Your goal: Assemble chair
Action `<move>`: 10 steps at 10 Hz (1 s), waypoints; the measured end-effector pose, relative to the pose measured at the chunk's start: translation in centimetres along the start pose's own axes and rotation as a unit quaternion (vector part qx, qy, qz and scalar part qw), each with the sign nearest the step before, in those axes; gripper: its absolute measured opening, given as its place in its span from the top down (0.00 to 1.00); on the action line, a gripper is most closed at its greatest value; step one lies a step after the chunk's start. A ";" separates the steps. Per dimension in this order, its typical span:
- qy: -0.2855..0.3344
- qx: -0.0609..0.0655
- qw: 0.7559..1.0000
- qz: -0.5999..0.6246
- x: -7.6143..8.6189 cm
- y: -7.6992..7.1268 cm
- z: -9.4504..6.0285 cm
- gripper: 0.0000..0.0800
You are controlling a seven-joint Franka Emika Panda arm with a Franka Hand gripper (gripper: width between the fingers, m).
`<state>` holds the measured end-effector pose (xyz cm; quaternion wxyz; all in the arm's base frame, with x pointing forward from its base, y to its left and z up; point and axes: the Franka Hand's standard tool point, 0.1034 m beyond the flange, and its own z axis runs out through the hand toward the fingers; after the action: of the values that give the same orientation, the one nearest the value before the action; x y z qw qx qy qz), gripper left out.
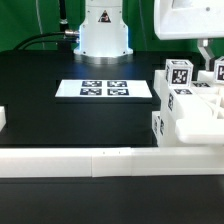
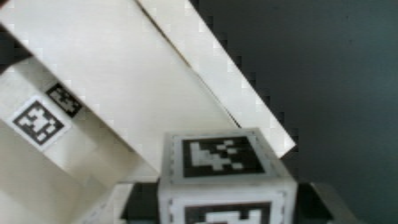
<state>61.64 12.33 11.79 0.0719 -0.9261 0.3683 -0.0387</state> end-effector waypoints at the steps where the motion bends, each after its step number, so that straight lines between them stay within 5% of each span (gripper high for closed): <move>1: -0.002 0.002 0.999 0.038 0.0 0.0 0.0 0.64; 5: -0.009 0.008 0.979 0.203 0.0 0.0 0.0 0.64; 9: -0.025 0.013 0.919 0.393 0.2 0.3 0.0 0.64; 10: -0.024 0.013 0.921 0.389 0.2 0.3 0.0 0.64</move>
Offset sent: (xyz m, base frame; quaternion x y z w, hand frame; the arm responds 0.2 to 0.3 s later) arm -0.0120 -0.0006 -0.0006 -0.0134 -0.0017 0.2622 0.9649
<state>61.59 11.99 11.71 0.1026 -0.7094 0.6972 0.0102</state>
